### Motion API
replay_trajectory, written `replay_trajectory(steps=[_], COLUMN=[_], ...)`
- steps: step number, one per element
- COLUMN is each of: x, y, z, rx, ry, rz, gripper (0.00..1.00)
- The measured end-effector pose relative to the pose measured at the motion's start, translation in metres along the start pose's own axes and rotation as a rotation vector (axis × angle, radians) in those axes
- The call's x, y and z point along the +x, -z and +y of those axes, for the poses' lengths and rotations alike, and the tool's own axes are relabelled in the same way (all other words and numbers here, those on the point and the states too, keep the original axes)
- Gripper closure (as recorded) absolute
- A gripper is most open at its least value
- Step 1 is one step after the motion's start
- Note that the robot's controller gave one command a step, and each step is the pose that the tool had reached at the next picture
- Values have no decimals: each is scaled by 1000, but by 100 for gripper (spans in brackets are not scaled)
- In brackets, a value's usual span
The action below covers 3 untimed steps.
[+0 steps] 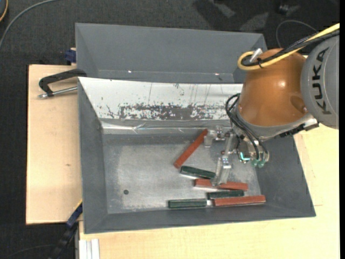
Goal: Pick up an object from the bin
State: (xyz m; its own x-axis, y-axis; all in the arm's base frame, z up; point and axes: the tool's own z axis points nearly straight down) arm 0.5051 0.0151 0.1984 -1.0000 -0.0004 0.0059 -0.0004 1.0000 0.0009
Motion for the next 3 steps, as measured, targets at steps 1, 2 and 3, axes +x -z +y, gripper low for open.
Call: replay_trajectory(steps=[1,2,3], x=[-26,-28,-18], y=[-128,-124,17], z=[-14,-14,-11], rx=[-1,-1,-2], ry=[-184,-182,-180], rz=[-7,-14,-19], gripper=[0,100,100])
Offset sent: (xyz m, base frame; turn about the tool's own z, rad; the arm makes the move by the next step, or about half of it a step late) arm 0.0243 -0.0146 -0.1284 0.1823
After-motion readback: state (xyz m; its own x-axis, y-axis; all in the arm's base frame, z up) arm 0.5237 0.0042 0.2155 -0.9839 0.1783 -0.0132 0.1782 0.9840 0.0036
